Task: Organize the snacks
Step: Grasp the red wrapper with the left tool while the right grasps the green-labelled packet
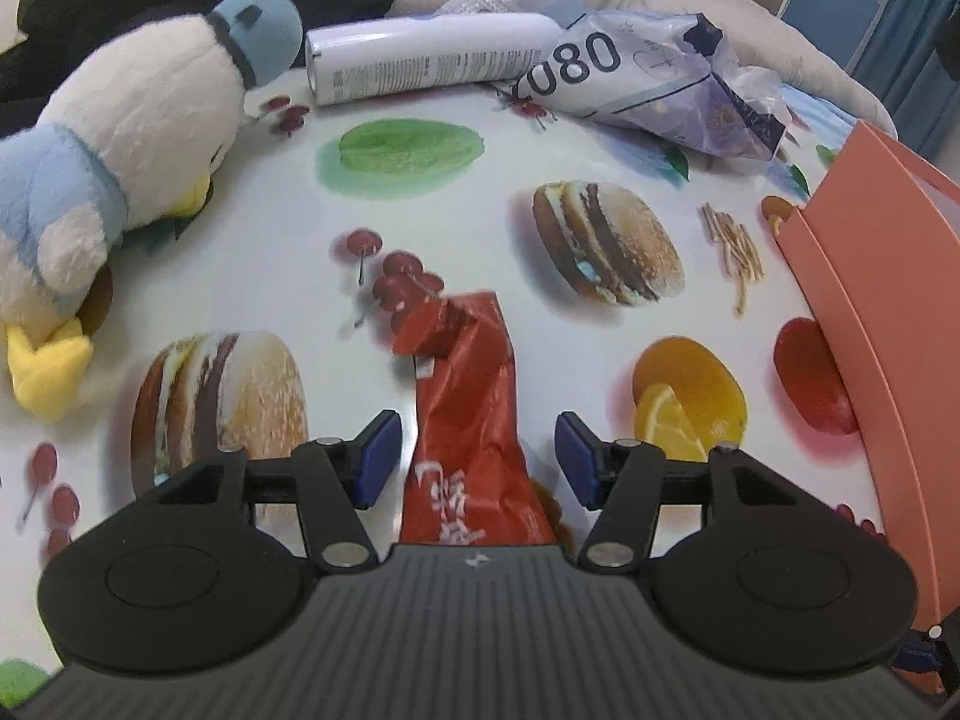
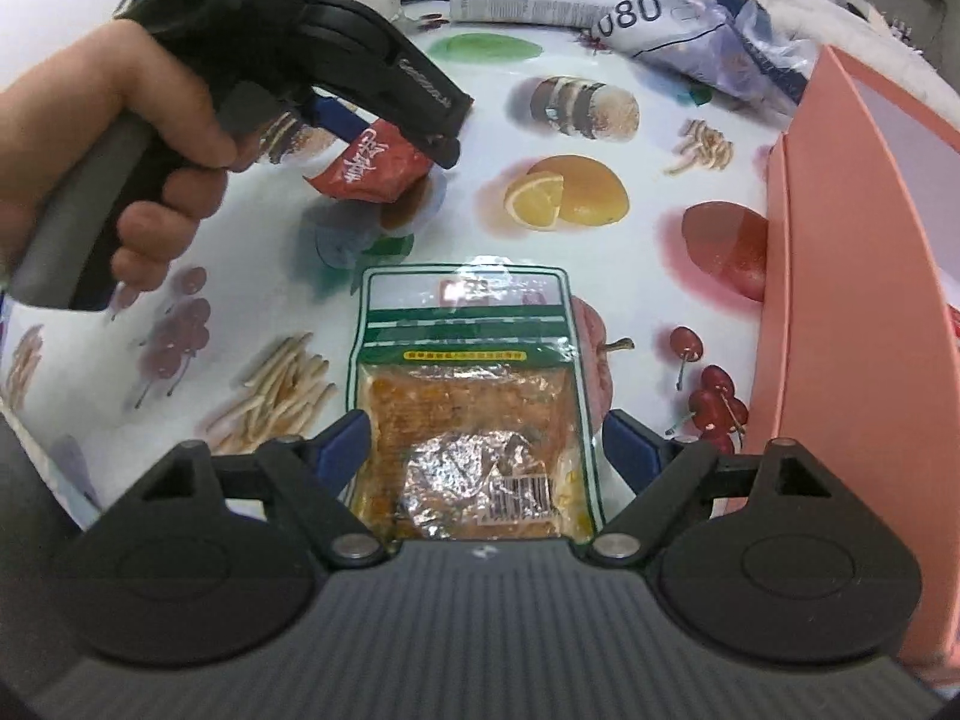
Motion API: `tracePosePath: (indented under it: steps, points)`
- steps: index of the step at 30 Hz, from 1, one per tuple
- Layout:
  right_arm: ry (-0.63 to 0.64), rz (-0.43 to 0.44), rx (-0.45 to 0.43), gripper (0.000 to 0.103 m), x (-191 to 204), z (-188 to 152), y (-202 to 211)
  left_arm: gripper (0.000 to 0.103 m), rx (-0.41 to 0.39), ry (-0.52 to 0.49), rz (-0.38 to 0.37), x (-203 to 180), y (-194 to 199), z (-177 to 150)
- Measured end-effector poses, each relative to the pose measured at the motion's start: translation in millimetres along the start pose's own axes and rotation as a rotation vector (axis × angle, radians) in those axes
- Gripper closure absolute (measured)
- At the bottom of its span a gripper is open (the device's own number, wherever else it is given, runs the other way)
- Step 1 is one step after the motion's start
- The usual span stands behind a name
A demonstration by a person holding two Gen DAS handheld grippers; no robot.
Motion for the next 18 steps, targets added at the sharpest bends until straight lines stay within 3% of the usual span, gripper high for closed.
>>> tracePosePath:
  steps: [7,14,18]
  points:
    - [0.033,0.065,-0.003,0.021,-4,-1,-9,0.055,-0.045,-0.061,0.071,-7,-6,1]
    - [0.041,0.075,-0.020,0.044,0,3,-6,0.065,-0.031,-0.047,0.059,-4,-1,1]
    - [0.039,0.080,-0.026,0.051,1,7,-4,0.067,-0.024,-0.019,0.054,0,14,-5]
Point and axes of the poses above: each gripper's, at about its wrist camera, not at the fingertips, and y roughly against the way its jaws point, x to its left, z to its top, the point moved 1 cm from there along -y, roughly the way its jaws point, and after that the axes turned 11 degrees about z, right-handed, at the moved point
